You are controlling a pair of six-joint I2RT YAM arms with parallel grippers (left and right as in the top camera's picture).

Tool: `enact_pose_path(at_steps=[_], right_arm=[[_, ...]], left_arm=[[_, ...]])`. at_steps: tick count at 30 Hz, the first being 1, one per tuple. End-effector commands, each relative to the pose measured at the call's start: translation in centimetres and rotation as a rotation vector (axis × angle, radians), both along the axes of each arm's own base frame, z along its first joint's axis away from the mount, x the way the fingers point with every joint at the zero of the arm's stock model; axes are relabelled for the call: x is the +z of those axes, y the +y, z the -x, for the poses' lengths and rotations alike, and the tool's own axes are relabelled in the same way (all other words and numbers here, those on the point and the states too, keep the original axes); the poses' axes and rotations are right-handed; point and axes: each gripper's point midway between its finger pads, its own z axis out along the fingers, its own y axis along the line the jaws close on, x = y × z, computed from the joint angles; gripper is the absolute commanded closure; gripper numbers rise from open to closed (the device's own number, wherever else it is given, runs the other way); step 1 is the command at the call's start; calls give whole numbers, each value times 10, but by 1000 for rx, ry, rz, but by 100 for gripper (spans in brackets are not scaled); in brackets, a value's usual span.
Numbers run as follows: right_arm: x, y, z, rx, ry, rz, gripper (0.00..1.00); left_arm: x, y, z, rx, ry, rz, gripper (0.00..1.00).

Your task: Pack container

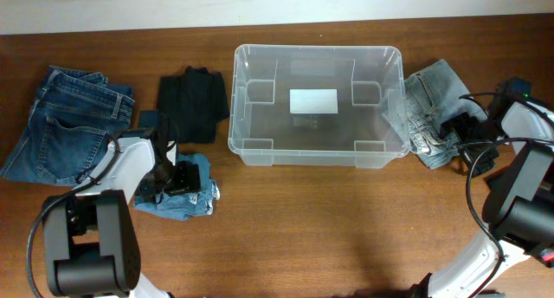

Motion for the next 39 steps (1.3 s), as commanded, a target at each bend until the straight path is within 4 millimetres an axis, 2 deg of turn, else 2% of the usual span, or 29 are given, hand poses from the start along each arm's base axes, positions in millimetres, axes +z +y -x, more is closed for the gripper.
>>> enact_pose_path(at_steps=[1, 6, 9, 12, 14, 20, 25, 31, 39], right_arm=[[-21, 3, 17, -6, 67, 6, 3], [-37, 17, 11, -11, -6, -60, 10], [-41, 28, 1, -5, -78, -118, 25], [-42, 29, -2, -1, -95, -120, 45], [-42, 29, -4, 3, -99, -116, 50], [-42, 28, -6, 15, -109, -106, 80], [-42, 27, -7, 35, -117, -97, 83], [-42, 25, -9, 100, -132, -76, 96], [-42, 24, -10, 123, -138, -69, 96]], left_arm=[[-6, 0, 2, -16, 23, -5, 1], [-6, 0, 2, -16, 23, -5, 0], [-6, 0, 2, -16, 23, -5, 0], [-6, 0, 2, -16, 23, -5, 1], [-6, 0, 2, -16, 23, -5, 1], [-6, 0, 2, -16, 23, -5, 1], [-6, 0, 2, -16, 23, -5, 1], [-6, 0, 2, -16, 23, -5, 1], [-6, 0, 2, -16, 23, -5, 1]])
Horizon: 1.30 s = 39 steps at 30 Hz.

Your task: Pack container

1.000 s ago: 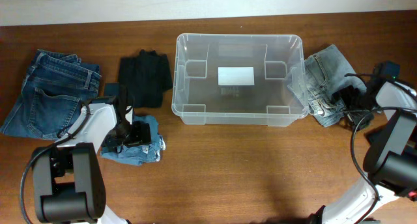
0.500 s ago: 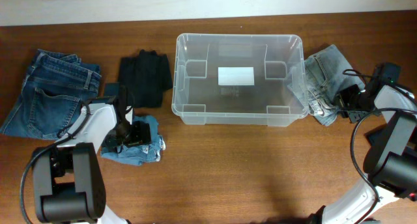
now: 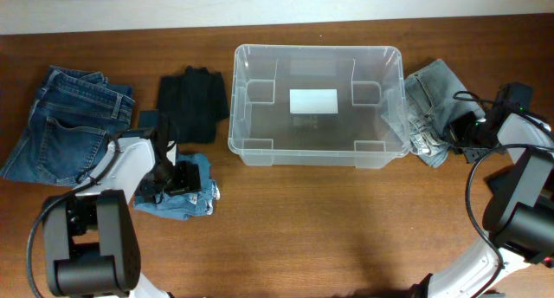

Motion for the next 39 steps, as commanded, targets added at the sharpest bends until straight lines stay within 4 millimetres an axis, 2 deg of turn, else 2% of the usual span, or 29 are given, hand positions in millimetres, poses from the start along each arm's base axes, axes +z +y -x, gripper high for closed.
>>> enact_pose_path(at_steps=[1, 7, 12, 16, 18, 28, 34, 39], right_arm=[[-40, 13, 22, 77, 104, -14, 96], [-33, 10, 16, 143, 72, 13, 96], [-11, 13, 1, 218, -15, 18, 96], [17, 7, -7, 213, -75, 58, 96], [42, 0, -9, 201, -126, 98, 96], [121, -28, -4, 136, -266, 257, 96], [159, -29, -6, 138, -356, 323, 96], [195, -28, -6, 215, -432, 423, 96]], left_arm=[[-6, 0, 2, -16, 23, -5, 1], [-6, 0, 2, -16, 23, -5, 1], [-6, 0, 2, -16, 23, -5, 0], [-6, 0, 2, -16, 23, -5, 0], [-6, 0, 2, -16, 23, -5, 1], [-6, 0, 2, -16, 23, -5, 1], [-6, 0, 2, -16, 23, -5, 1], [-6, 0, 2, -16, 23, -5, 1]])
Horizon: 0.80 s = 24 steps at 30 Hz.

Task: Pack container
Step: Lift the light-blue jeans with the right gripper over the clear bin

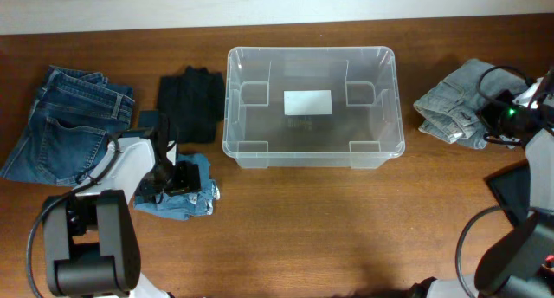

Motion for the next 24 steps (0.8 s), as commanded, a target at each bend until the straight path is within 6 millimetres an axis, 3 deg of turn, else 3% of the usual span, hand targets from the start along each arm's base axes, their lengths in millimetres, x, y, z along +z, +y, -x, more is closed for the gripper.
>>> enact_pose_path(at_steps=[1, 7, 14, 19, 24], right_arm=[[59, -1, -3, 71, -130, 137, 96], [130, 11, 0, 161, -258, 273, 96], [214, 89, -6, 458, -468, 419, 96], [245, 159, -5, 627, -575, 440, 96], [244, 228, -4, 794, -617, 392, 96]], left_arm=[[-6, 0, 2, -16, 23, -5, 1], [-6, 0, 2, -16, 23, -5, 1], [-6, 0, 2, -16, 23, -5, 1], [-6, 0, 2, -16, 23, -5, 1], [-6, 0, 2, -16, 23, -5, 1]])
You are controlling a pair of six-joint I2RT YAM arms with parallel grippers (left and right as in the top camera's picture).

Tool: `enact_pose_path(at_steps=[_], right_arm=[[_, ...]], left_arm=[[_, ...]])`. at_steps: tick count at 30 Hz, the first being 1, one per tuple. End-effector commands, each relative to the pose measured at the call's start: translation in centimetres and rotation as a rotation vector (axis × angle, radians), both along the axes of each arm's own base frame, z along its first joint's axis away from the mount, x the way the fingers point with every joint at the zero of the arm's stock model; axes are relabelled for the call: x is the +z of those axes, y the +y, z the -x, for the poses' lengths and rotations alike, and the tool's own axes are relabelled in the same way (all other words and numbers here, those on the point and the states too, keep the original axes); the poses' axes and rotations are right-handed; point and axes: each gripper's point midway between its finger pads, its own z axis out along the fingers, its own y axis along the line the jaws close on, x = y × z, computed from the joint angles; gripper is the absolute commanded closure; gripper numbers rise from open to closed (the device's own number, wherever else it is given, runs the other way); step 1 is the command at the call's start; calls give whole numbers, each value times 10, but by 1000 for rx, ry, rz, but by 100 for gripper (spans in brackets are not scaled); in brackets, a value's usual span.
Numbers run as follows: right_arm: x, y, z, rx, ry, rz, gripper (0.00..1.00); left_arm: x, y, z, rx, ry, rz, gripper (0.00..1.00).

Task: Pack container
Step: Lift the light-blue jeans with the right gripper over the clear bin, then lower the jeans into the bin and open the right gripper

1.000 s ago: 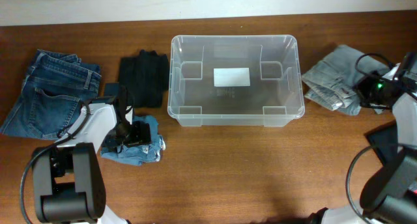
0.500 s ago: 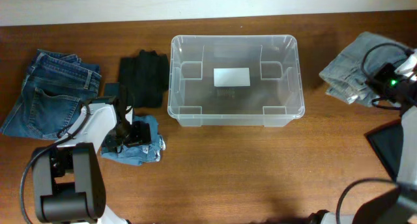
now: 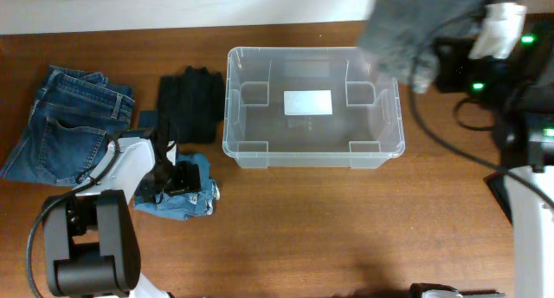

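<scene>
A clear plastic container (image 3: 312, 151) stands empty in the middle of the table, with only a white label on its floor. My right gripper (image 3: 446, 62) is raised close to the camera at the upper right. It is shut on a pale grey-blue denim garment (image 3: 407, 29), which hangs over the container's back right corner and hides the fingertips. My left gripper (image 3: 176, 178) rests low on a small crumpled light-blue denim piece (image 3: 186, 201) left of the container; how its jaws stand does not show.
Folded dark blue jeans (image 3: 65, 120) lie at the far left. A black garment (image 3: 192, 103) lies between them and the container. The table's back edge meets a white wall. The right arm's cables (image 3: 472, 151) loop over the table's right side.
The pale denim garment lay on the table to the right of the container with my right gripper at it. Now it hangs high over the container's back right corner. My left arm has not moved.
The pale denim first lay against the container's right wall with my right gripper on it. Then the gripper was at its right edge. Then the garment lay bunched farther right, and the container stood slightly to the left. Now the garment is in the air.
</scene>
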Motion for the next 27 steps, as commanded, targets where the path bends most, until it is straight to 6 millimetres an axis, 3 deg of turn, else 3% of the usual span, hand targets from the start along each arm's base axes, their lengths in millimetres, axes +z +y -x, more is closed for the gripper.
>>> enact_pose_path(at_steps=[1, 7, 12, 17, 27], right_arm=[[26, 50, 7, 150, -78, 15, 96], [-3, 112, 2, 302, 0, 5, 96], [-36, 145, -3, 369, 101, -6, 96], [-72, 161, -10, 381, 215, -31, 96], [-127, 165, -17, 368, 386, -37, 96]], left_arm=[[-6, 0, 2, -17, 23, -5, 1], [-6, 0, 2, -17, 23, -5, 1], [-6, 0, 2, -17, 23, -5, 1], [-6, 0, 2, -17, 23, -5, 1], [-6, 0, 2, -17, 23, -5, 1]])
